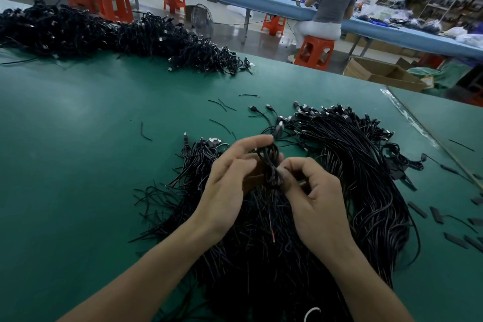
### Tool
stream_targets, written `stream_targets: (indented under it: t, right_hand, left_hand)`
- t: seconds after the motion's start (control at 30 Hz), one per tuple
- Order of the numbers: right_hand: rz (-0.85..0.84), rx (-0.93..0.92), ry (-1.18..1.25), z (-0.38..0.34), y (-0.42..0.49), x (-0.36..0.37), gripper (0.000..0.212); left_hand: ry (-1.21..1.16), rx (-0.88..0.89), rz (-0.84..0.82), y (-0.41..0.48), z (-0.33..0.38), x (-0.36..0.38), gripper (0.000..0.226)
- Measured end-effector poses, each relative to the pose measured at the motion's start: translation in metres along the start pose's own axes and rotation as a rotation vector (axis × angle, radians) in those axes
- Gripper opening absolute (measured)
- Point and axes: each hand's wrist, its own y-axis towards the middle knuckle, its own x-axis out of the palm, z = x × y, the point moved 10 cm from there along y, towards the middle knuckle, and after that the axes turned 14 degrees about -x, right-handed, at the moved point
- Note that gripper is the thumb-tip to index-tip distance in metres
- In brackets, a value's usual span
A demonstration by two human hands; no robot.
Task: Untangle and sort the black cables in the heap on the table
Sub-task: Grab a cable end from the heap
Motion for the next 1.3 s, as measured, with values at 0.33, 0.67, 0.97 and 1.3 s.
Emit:
stream_targets:
  t: [0.33, 0.67, 0.97, 1.3]
  right_hand:
    - [0.038, 0.14, 0.137, 0.021, -0.003, 0.0, 0.017]
    - [0.024, 0.015, 0.089, 0.001, -0.003, 0.004, 0.008]
    - [-0.04, 0.126, 0.078, 0.021, -0.01, 0.009, 0.006]
    - [0.084, 0.048, -0.043, 0.018, -0.007, -0.006, 0.012]
  left_hand:
    - [0.381, 0.211, 0.055, -0.015, 0.017, 0.007, 0.014]
    - [0.305, 0.005, 0.221, -0.007, -0.004, -0.016, 0.021]
    - [-0.1, -0.045, 0.032, -0.002, -0.003, -0.01, 0.02]
    - [0.497, 0.077, 0.303, -0.009, -0.004, -0.024, 0.033]
